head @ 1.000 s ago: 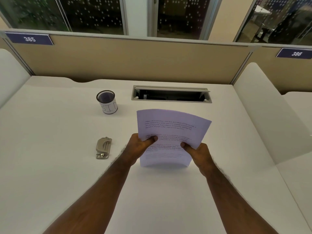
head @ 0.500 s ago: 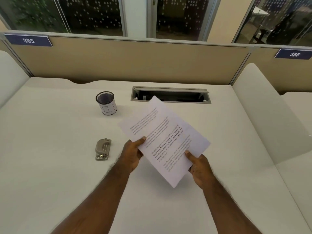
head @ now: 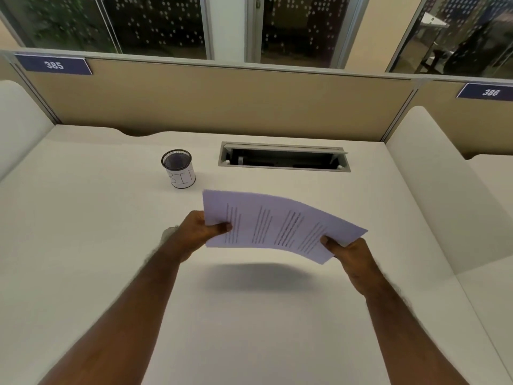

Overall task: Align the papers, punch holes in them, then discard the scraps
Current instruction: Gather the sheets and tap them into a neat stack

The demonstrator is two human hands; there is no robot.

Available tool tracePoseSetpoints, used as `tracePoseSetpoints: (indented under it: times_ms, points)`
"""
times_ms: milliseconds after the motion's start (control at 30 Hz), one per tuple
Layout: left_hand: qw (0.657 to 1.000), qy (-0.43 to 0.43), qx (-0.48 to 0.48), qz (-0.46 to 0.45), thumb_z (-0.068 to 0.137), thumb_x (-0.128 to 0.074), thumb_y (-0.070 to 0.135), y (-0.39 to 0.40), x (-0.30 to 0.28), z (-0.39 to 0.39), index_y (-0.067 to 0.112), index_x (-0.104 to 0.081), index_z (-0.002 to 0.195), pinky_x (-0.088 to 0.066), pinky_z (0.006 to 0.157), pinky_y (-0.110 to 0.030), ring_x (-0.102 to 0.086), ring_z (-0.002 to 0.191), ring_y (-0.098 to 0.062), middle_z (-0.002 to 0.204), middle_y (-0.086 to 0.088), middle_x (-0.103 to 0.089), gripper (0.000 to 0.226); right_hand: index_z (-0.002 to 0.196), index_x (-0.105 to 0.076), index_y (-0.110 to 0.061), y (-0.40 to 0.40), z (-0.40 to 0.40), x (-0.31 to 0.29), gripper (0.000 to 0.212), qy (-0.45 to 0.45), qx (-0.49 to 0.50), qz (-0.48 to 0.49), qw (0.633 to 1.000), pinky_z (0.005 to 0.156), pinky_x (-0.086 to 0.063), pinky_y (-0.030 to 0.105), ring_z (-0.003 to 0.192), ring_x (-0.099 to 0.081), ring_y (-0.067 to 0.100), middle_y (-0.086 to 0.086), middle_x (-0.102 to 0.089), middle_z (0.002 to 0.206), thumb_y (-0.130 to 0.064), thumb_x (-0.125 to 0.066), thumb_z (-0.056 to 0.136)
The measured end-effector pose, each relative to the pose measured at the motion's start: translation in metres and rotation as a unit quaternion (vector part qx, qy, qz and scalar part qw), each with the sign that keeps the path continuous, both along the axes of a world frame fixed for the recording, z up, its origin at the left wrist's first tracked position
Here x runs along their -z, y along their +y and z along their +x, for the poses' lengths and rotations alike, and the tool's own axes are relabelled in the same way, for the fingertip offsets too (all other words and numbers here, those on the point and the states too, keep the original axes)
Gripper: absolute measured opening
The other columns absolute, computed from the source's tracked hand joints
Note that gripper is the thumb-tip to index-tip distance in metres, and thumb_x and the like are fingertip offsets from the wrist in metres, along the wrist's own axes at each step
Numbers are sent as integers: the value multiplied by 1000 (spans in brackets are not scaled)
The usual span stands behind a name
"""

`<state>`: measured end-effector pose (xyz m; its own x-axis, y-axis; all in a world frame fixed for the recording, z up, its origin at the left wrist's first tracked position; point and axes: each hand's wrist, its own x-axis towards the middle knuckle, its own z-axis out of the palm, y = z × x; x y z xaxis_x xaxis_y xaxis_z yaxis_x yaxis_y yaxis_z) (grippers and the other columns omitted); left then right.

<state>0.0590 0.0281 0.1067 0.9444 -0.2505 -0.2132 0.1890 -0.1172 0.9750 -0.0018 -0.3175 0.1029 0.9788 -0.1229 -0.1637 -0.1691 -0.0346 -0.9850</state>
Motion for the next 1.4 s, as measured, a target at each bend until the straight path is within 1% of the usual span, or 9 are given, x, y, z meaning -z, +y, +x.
tracePoseSetpoints:
  times_ms: [100,233,333,467,700,800,900,1200,1400]
  points:
    - [997,19,-5,73,81,-75,13,2,23,-11,25,-76,93,-54,83,-29,-72,90,-7,90,11,-78,17,98,-70,-25,-1,-5,18,20,44,16,-28,999,80,-57,28,95,-71,19,7,-74,107,-14,-73,82]
    - [992,23,-5,126,84,-72,15,0,30,-19,37,-70,87,-52,76,-20,-69,79,8,78,27,-74,23,102,-70,-25,-1,-6,26,29,56,6,-65,996,88,-57,43,99,-71,24,6,-75,105,-32,-77,75]
    - [990,-5,-28,140,86,-70,16,-2,25,-16,34,-70,90,-51,69,-14,-69,82,1,81,24,-73,19,100,-69,-26,1,1,21,19,47,17,-67,996,82,-56,35,95,-71,21,1,-75,99,-19,-73,83]
    - [987,-4,-9,158,85,-71,16,-2,33,-17,49,-72,79,-57,84,-34,-70,93,-16,92,14,-73,33,93,-69,-28,4,1,25,12,71,22,-70,995,78,-55,32,97,-70,27,4,-75,98,-20,-72,84]
    - [985,127,-106,-51,88,-66,10,-20,34,-24,11,-68,112,-61,74,-39,-74,94,-29,101,-8,-77,24,149,-32,-16,22,-3,40,80,165,140,2,976,105,-42,43,130,-49,26,8,-47,145,-38,-72,82]
    - [964,205,-109,-131,89,-63,7,-41,36,-34,7,-64,116,-61,72,-37,-74,89,-24,104,-11,-76,28,139,-48,-15,43,-8,37,54,214,34,161,963,88,-54,43,114,-63,29,8,-64,127,-34,-61,90]
    - [957,242,-52,-151,90,-61,4,-53,42,-43,6,-63,119,-60,82,-42,-71,101,-28,112,-13,-74,29,125,-60,-20,51,-3,32,35,158,61,188,967,75,-60,37,103,-69,25,7,-71,116,-10,-61,92]
    - [995,97,23,-2,80,-73,29,-24,7,-4,18,-66,117,-53,97,-44,-70,100,-19,114,-5,-74,39,112,-69,-17,23,8,-4,26,49,-20,6,999,91,-55,45,104,-70,24,4,-74,113,-11,-68,87]
    - [998,-42,42,-33,82,-74,23,-41,-27,-1,24,-65,120,-57,90,-48,-68,107,-28,118,-7,-71,39,97,-75,-32,29,7,-19,16,34,-75,-49,995,88,-56,38,99,-70,22,-7,-76,104,-22,-70,86]
